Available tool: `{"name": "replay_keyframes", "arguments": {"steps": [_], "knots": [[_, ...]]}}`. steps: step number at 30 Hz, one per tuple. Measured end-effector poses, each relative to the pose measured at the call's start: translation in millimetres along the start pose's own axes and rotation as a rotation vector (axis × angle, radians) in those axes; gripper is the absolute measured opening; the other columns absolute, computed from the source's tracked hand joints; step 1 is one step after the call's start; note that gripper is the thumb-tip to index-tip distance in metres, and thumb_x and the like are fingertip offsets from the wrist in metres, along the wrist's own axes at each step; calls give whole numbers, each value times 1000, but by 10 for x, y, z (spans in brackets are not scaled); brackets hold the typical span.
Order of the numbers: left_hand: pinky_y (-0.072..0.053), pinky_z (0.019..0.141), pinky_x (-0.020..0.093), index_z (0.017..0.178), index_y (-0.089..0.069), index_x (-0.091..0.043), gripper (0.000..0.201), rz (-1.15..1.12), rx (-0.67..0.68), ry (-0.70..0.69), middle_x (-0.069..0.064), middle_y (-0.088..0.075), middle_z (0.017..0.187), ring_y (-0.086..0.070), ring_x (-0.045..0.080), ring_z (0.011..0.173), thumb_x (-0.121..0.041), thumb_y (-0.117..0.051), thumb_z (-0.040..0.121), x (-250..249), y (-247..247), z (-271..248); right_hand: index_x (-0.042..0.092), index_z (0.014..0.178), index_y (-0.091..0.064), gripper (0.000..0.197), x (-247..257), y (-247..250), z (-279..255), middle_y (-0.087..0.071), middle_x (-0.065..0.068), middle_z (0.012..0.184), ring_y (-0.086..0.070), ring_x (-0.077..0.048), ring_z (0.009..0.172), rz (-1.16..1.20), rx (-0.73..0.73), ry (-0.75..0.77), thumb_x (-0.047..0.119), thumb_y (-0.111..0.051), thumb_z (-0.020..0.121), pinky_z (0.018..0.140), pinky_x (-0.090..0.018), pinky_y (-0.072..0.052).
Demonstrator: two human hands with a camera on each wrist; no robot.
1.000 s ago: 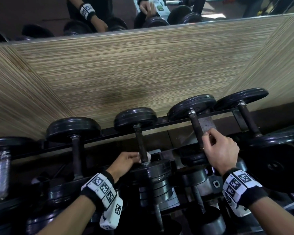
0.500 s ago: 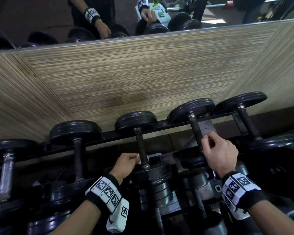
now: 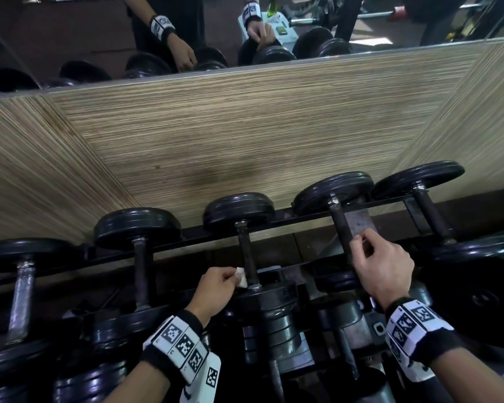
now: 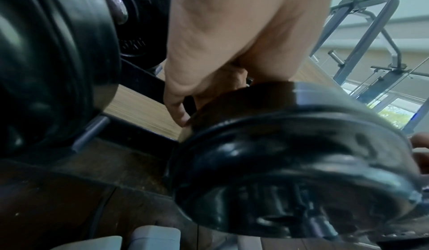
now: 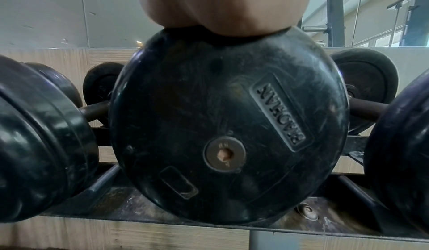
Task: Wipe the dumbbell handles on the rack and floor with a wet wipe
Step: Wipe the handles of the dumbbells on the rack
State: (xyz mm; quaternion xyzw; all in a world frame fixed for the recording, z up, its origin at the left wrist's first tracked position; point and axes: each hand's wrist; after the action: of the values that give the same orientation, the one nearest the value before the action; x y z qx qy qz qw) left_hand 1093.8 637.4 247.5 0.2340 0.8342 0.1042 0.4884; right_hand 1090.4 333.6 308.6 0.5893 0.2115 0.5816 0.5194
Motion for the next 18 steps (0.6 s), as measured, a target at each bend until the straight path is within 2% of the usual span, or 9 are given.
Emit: {"name": "replay_keyframes", "arguments": {"steps": [2, 5, 7, 8, 10, 12, 13, 16, 18], "knots": [[-48, 88, 29, 88, -78, -20, 22, -9, -8, 9, -1, -76, 93, -67, 11, 95, -23, -59, 99, -20, -26, -10, 16, 73, -59, 23, 5, -1, 1, -52, 1, 52, -51, -32, 52, -8, 14, -13, 25, -56, 94, 56, -33, -33], [-44, 75, 22, 86, -76, -13, 22, 0, -65, -21, -2, -73, 87, -63, 10, 86, -21, -60, 98, -46, -51, -37, 17, 75, -62, 22, 70, 57, 20, -64, -8, 60, -63, -38, 62, -56, 89, -35, 27, -59, 94, 59, -34, -35], [-41, 72, 21, 87, -74, -13, 19, 14, -107, -59, -4, -68, 83, -60, 8, 82, -21, -61, 98, -47, -5, -120, 22, 84, -67, 17, 156, 104, 29, -71, -10, 70, -68, -38, 73, -128, 200, -32, 33, -60, 94, 67, -37, -41], [-42, 73, 16, 93, -75, -16, 16, 5, -123, -82, -8, -70, 85, -62, 4, 81, -21, -61, 98, -52, 46, -187, 27, 87, -68, 14, 209, 108, 20, -72, -7, 74, -69, -36, 77, -141, 262, -19, 36, -60, 94, 72, -38, -44], [-44, 72, 10, 104, -73, -23, 14, -29, -157, -144, -8, -73, 80, -66, -1, 76, -20, -62, 97, -67, 182, -348, 33, 89, -68, 8, 385, 113, -44, -70, 7, 75, -69, -25, 78, 41, 395, 12, 35, -63, 94, 75, -37, -50], [-46, 73, 14, 114, -65, -32, 20, -67, -197, -189, 1, -74, 72, -70, 10, 75, -21, -63, 97, -103, 368, -536, 33, 91, -70, 10, 683, 41, -245, -68, 9, 73, -68, -18, 72, 419, 544, 49, 25, -67, 93, 72, -34, -55], [-47, 74, 14, 118, -61, -34, 25, -77, -217, -211, 2, -75, 74, -70, 14, 78, -22, -63, 96, -120, 467, -636, 34, 94, -70, 13, 880, -14, -383, -68, 8, 75, -67, -16, 72, 539, 618, 82, 21, -68, 93, 72, -30, -55], [-45, 80, 6, 121, -55, -39, 34, -108, -245, -249, -9, -77, 84, -69, 1, 87, -23, -67, 94, -149, 755, -937, 34, 119, -65, 28, 1450, -271, -796, -67, 9, 103, -66, -7, 87, 690, 793, 167, 21, -68, 94, 80, -20, -52], [-45, 83, 7, 124, -56, -35, 38, -131, -271, -244, -12, -77, 87, -69, 0, 90, -21, -69, 92, -117, 923, -1098, 33, 135, -56, 38, 1732, -486, -983, -62, 8, 121, -66, -6, 98, 748, 946, 163, 26, -63, 98, 86, -20, -53]]}}
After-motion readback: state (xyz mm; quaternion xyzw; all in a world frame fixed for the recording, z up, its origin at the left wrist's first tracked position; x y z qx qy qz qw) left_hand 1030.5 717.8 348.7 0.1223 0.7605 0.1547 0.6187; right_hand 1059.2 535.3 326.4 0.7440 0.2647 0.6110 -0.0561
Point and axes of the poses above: each hand's wrist, its own z-axis towards the middle knuckle, its own y-axis out of the back of the hand, x = y × z
